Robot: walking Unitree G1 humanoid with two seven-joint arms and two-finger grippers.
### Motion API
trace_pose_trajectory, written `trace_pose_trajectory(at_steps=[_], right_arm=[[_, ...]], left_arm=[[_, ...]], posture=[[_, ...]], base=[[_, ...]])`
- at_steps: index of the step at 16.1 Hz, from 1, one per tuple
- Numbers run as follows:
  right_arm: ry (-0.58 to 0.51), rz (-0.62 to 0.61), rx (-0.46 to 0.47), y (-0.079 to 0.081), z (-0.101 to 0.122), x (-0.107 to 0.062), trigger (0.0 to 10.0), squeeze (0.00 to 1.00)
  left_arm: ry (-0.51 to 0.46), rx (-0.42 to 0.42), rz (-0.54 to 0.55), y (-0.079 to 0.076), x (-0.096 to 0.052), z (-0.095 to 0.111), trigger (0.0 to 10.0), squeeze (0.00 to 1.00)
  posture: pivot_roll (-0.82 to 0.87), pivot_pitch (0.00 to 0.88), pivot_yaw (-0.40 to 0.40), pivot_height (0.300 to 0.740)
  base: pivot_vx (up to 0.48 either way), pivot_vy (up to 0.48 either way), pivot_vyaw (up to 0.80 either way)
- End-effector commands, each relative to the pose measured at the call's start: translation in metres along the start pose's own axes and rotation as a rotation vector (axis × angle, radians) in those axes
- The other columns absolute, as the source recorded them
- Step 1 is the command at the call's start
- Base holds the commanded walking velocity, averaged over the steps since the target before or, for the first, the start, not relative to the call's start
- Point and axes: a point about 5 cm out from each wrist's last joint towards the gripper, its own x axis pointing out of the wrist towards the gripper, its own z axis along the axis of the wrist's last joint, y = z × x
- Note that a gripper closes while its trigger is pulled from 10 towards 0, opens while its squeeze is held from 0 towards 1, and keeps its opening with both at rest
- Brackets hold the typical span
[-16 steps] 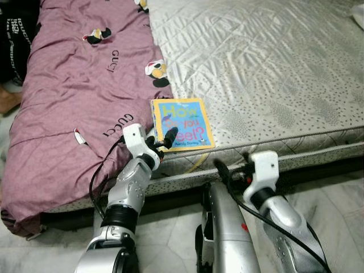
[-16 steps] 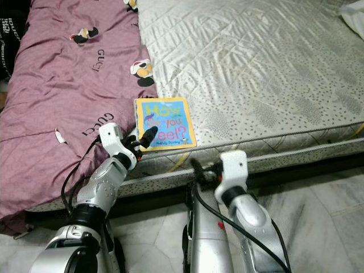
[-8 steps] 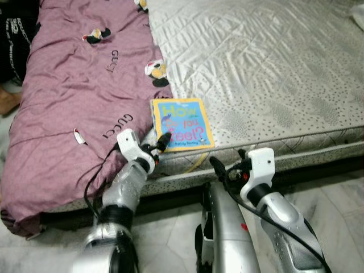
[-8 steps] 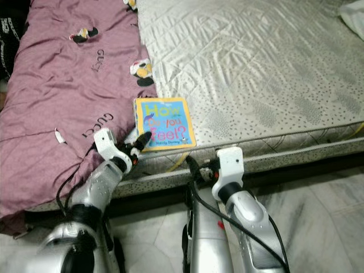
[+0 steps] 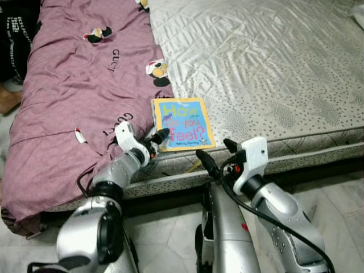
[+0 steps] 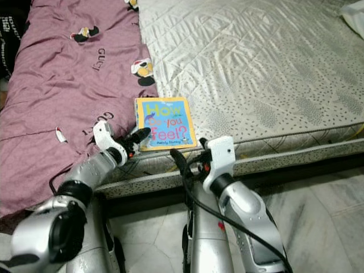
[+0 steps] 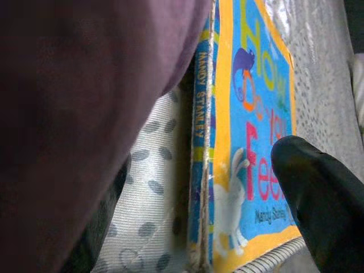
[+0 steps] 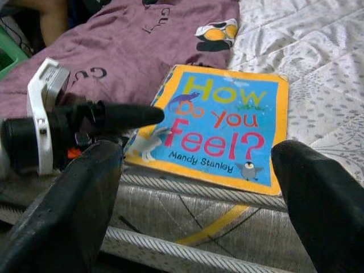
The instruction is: Clean up the room
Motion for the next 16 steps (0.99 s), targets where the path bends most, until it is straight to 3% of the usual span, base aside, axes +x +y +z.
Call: trace_pose_trajectory(at_steps=[1, 5, 7, 8, 9, 16], right_arm=[[0.007, 0.004, -0.016, 0.003, 0.000, -0.003, 10.0, 0.00], [0.006, -0.011, -0.019, 0.001, 0.000, 0.002, 10.0, 0.00], [-0.001, -0.027, -0.031, -0.003, 0.001, 0.004, 10.0, 0.00], [-0.001, -0.033, -0.034, -0.004, 0.001, 0.004, 10.0, 0.00], [-0.001, -0.039, -0.035, -0.004, 0.000, 0.003, 10.0, 0.00], [-0.002, -0.046, -0.054, -0.005, -0.001, 0.006, 10.0, 0.00]], left_arm=[[0.059, -0.023, -0.031, -0.008, 0.004, -0.009, 10.0, 0.00], [0.109, 0.001, -0.112, -0.029, 0.013, -0.018, 10.0, 0.00], [0.142, 0.034, -0.124, -0.030, 0.013, -0.023, 10.0, 0.00], [0.147, 0.036, -0.124, -0.029, 0.013, -0.024, 2.0, 0.00], [0.141, 0.029, -0.125, -0.028, 0.012, -0.022, 0.0, 0.00], [0.121, 0.026, -0.147, -0.028, 0.012, -0.017, 0.0, 0.00]], posture=[[-0.19, 0.158, -0.033, 0.506], [-0.19, 0.148, -0.033, 0.506], [-0.19, 0.144, -0.029, 0.506], [-0.19, 0.144, -0.026, 0.506], [-0.19, 0.142, -0.026, 0.506], [-0.18, 0.133, -0.028, 0.506]], base=[[0.000, 0.000, 0.00], [0.000, 0.000, 0.00], [0.000, 0.000, 0.00], [0.000, 0.000, 0.00], [0.000, 0.000, 0.00], [0.000, 0.000, 0.00]])
